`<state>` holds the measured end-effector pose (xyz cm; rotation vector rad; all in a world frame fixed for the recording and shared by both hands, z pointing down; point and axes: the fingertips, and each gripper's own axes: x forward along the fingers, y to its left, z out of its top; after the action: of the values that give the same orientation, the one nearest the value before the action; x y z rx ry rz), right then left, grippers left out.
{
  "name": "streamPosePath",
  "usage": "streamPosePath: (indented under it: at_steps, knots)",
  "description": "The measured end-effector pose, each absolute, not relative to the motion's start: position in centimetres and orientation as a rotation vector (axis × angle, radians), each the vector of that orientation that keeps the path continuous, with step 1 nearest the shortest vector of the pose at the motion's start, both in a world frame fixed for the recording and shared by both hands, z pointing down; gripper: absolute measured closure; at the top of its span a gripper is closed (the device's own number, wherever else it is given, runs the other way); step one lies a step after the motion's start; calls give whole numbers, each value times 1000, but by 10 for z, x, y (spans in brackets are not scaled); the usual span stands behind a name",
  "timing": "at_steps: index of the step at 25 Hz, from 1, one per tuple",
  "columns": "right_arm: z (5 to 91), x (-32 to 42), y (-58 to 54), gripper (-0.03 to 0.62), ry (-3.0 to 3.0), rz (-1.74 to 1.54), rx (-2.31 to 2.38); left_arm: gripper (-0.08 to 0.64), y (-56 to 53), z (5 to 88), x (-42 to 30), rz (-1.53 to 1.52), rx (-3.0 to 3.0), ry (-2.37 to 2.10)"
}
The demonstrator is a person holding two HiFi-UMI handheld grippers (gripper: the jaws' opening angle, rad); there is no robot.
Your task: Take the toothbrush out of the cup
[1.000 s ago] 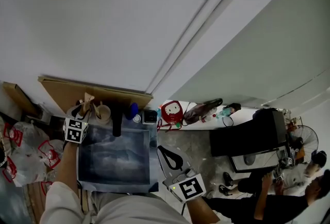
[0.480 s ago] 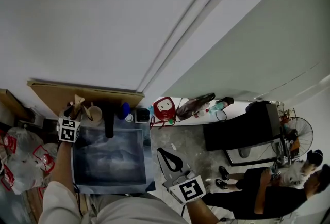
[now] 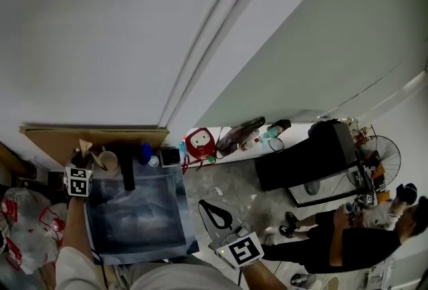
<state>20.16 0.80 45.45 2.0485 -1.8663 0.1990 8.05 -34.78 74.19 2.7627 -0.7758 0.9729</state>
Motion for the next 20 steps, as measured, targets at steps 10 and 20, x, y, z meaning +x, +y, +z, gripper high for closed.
streamPosePath:
  at_steps: [10, 20]
  knots:
    - [464, 211, 23, 591, -1813, 224, 2072, 458, -353, 740, 84, 951, 2780, -818]
    - [455, 206, 19, 591, -1849, 211, 2067, 526, -352, 731, 80, 910, 2789, -855]
